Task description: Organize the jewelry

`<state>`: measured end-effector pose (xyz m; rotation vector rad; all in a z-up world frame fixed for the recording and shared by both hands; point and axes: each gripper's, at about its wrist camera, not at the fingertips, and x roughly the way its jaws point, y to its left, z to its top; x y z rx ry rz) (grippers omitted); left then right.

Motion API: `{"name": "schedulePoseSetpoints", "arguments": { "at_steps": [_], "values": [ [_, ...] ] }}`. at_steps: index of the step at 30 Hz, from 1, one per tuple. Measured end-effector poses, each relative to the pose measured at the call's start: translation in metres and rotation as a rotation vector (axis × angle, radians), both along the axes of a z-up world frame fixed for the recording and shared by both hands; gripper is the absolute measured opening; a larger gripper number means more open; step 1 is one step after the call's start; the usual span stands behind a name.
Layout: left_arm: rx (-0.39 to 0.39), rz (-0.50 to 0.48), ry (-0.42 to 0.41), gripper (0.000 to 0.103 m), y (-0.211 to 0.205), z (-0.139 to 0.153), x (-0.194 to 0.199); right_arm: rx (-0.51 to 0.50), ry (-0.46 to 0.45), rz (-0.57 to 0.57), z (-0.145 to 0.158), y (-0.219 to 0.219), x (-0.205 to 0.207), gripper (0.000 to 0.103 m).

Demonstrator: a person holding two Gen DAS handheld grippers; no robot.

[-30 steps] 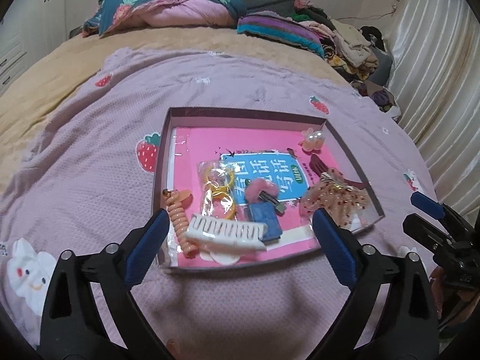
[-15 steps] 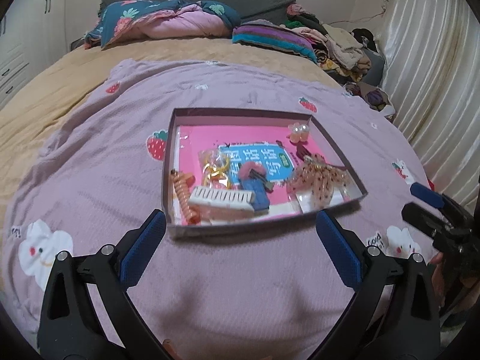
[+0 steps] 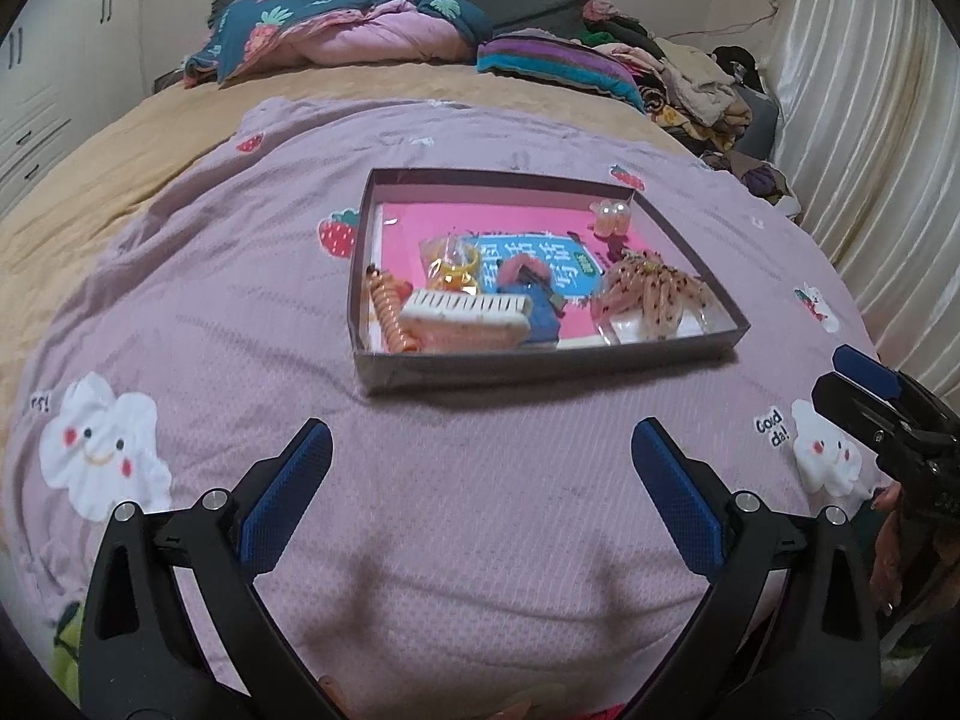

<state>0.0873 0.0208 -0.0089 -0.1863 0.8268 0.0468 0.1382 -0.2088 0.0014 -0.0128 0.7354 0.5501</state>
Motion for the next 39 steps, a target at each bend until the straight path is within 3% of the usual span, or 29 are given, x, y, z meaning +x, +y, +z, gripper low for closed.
{"name": "schedulePoseSetpoints", "arguments": {
  "at_steps": [39],
  "values": [
    [0.025, 0.027, -0.004, 0.094, 0.000, 0.002, -0.010, -0.035, 0.001, 0.006, -0.009, 0.001, -0.007, 0.099]
  ]
}}
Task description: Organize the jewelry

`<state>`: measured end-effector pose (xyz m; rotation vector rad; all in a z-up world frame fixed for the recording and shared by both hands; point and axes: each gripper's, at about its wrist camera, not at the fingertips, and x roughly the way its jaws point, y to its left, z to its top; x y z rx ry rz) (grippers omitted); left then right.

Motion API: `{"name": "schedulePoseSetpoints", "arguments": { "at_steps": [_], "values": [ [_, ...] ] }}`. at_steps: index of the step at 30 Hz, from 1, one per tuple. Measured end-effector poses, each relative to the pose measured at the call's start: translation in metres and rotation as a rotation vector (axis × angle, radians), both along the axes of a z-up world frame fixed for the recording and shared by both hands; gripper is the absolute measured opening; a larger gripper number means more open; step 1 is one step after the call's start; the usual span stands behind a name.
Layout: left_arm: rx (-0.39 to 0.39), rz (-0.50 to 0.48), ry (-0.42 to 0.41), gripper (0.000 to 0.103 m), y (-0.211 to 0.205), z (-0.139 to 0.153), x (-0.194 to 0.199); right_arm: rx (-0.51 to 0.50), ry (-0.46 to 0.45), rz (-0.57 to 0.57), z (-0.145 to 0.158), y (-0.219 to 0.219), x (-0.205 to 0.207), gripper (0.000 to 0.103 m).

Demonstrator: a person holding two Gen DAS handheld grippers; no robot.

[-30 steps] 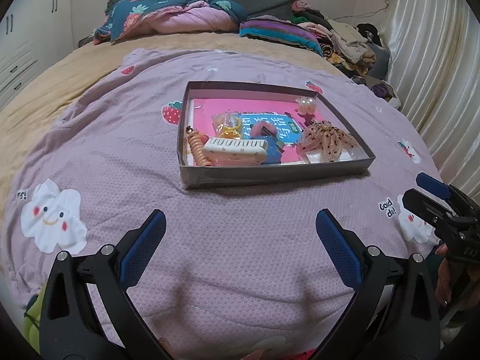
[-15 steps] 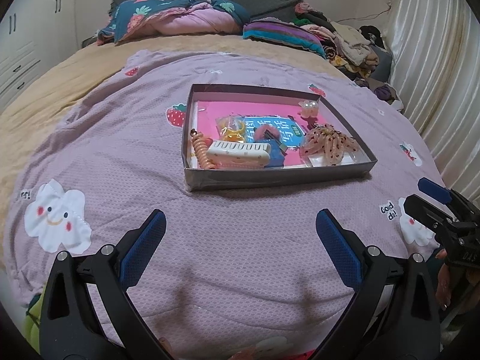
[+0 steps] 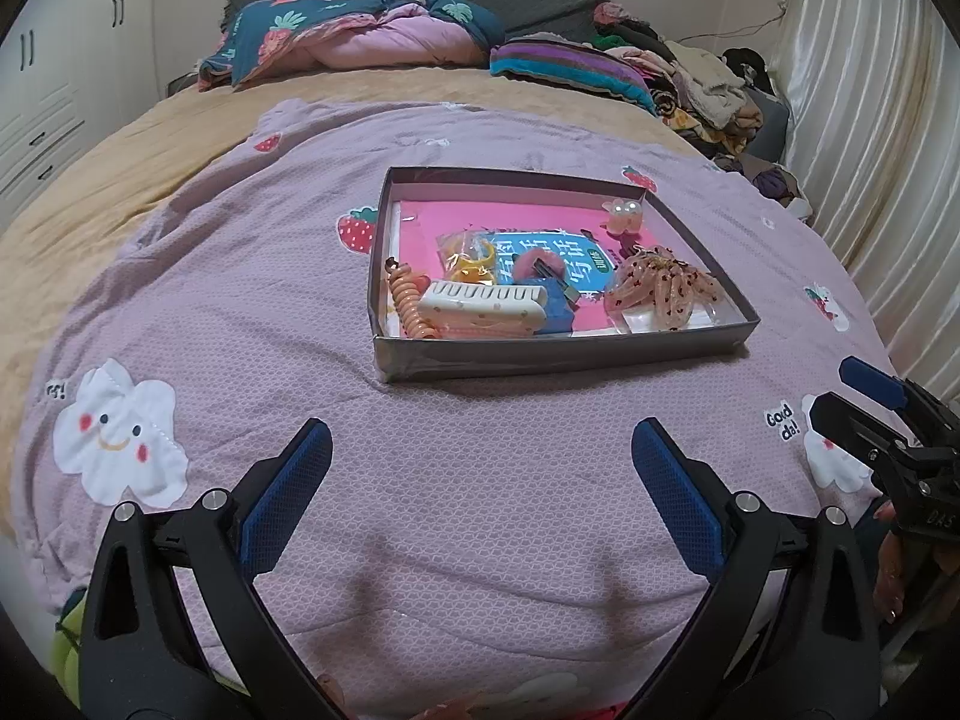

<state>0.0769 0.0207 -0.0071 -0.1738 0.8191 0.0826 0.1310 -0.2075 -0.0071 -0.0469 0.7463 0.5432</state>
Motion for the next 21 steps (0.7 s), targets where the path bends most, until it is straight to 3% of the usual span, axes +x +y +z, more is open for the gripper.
{"name": "schedulePoseSetpoints", "arguments": {
  "at_steps": [21],
  "values": [
    [0.009, 0.003, 0.002, 0.094, -0.0005, -0.0020, 0.0015, -0.002, 0.000, 0.001, 0.0003, 0.0004, 0.0004, 0.099]
  ]
}}
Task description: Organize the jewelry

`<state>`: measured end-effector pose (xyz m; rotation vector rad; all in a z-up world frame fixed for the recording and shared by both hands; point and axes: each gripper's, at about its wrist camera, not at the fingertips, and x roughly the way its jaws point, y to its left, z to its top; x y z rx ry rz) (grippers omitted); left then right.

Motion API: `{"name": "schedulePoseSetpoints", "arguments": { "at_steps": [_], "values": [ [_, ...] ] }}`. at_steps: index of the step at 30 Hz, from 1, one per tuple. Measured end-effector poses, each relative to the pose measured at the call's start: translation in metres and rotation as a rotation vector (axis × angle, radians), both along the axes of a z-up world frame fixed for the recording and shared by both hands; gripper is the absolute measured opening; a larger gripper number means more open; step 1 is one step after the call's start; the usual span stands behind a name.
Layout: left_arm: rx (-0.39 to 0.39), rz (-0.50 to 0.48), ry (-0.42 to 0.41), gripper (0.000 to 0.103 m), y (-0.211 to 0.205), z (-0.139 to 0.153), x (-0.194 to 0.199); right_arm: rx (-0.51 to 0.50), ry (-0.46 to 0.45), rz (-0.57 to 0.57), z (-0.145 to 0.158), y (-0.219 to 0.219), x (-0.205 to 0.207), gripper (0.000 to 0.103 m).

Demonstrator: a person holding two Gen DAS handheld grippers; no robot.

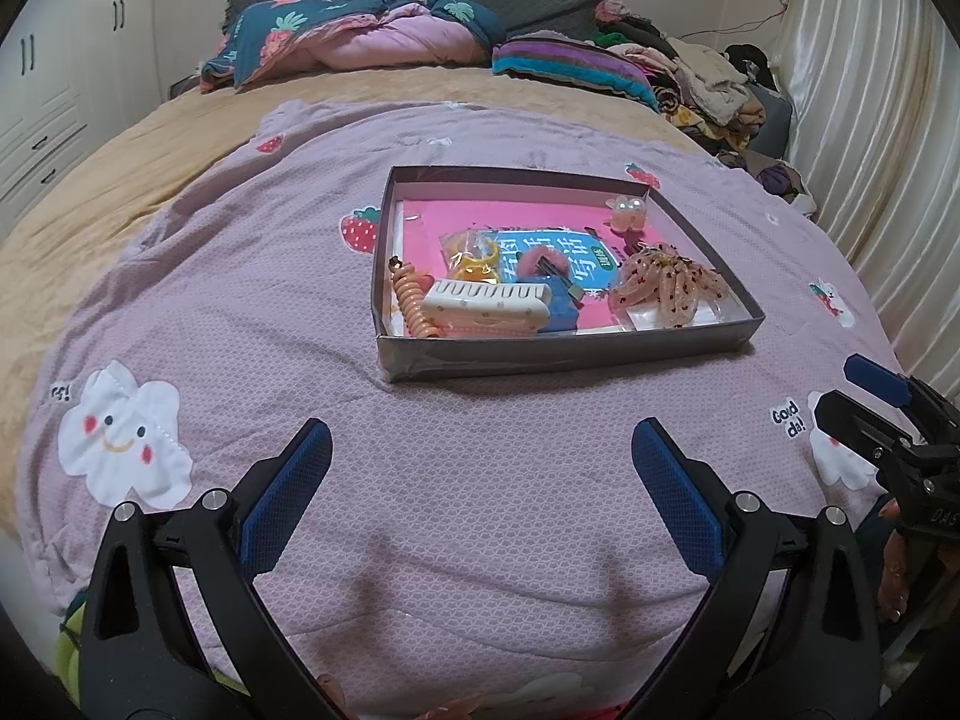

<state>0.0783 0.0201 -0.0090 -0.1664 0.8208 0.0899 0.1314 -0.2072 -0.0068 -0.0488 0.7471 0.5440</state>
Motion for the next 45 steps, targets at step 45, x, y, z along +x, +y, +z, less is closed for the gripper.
{"name": "schedulePoseSetpoints", "arguments": {
  "at_steps": [45],
  "values": [
    [-0.038, 0.277, 0.110, 0.094, 0.101, -0.030, 0.033, -0.009, 0.075, -0.354, -0.030, -0.083, 0.105, 0.099]
  ]
}}
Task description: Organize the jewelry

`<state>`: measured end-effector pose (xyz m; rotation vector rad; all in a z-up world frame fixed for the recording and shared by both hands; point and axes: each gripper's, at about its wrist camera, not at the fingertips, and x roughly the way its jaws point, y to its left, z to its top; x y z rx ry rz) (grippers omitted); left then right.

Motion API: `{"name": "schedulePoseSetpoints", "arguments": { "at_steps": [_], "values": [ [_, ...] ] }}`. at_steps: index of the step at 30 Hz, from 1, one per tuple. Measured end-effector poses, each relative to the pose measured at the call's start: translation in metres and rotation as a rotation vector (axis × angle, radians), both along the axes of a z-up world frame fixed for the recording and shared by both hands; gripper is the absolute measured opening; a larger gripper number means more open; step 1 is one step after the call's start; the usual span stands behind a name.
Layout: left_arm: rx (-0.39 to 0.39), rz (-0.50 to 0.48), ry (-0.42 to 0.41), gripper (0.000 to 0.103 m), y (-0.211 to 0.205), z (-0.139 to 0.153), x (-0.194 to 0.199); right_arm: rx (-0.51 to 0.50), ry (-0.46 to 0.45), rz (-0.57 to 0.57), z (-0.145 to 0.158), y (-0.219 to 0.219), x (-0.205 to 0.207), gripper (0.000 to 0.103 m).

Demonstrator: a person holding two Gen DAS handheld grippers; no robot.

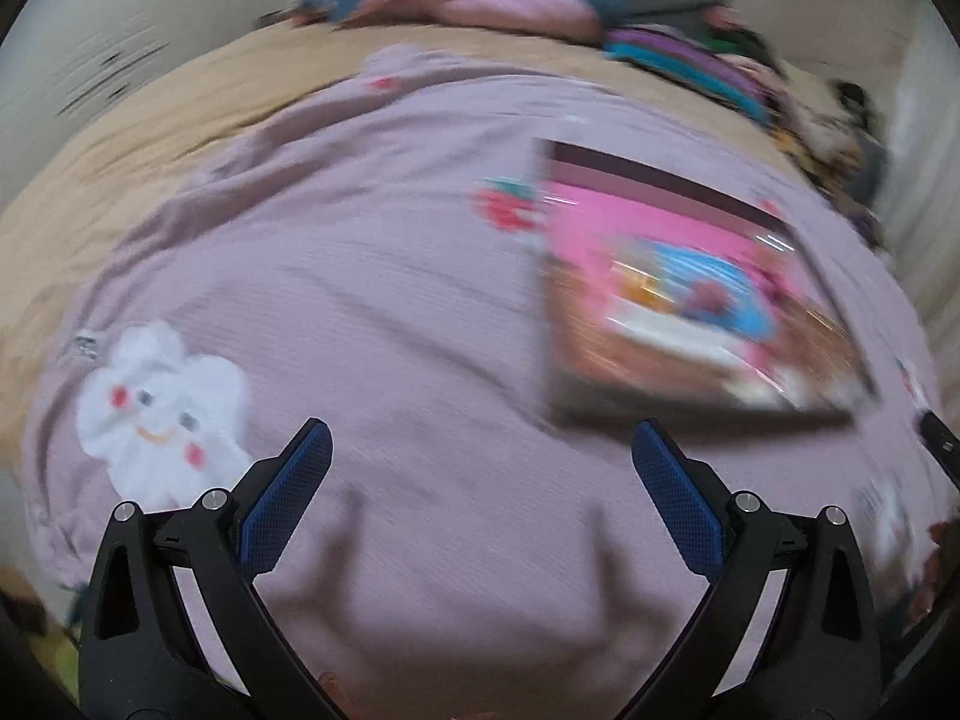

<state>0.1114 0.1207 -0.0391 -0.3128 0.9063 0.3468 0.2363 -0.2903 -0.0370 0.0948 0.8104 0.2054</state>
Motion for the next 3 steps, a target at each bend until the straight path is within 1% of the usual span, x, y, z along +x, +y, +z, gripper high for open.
{"name": "schedulePoseSetpoints", "arguments": {
  "at_steps": [1, 2, 3],
  "values": [
    [0.011, 0.049, 0.009, 0.094, 0.020, -0.003, 0.006, -0.038, 0.005, -0.081, -0.005, -0.019, 0.021, 0.099],
    [0.018, 0.083, 0.014, 0.094, 0.035, -0.005, 0.011, -0.061, 0.005, -0.136, -0.009, -0.034, 0.036, 0.099],
    [0.030, 0.129, 0.027, 0.094, 0.060, -0.009, 0.019, -0.111, 0.017, -0.225, -0.016, -0.057, 0.061, 0.099]
  ]
}}
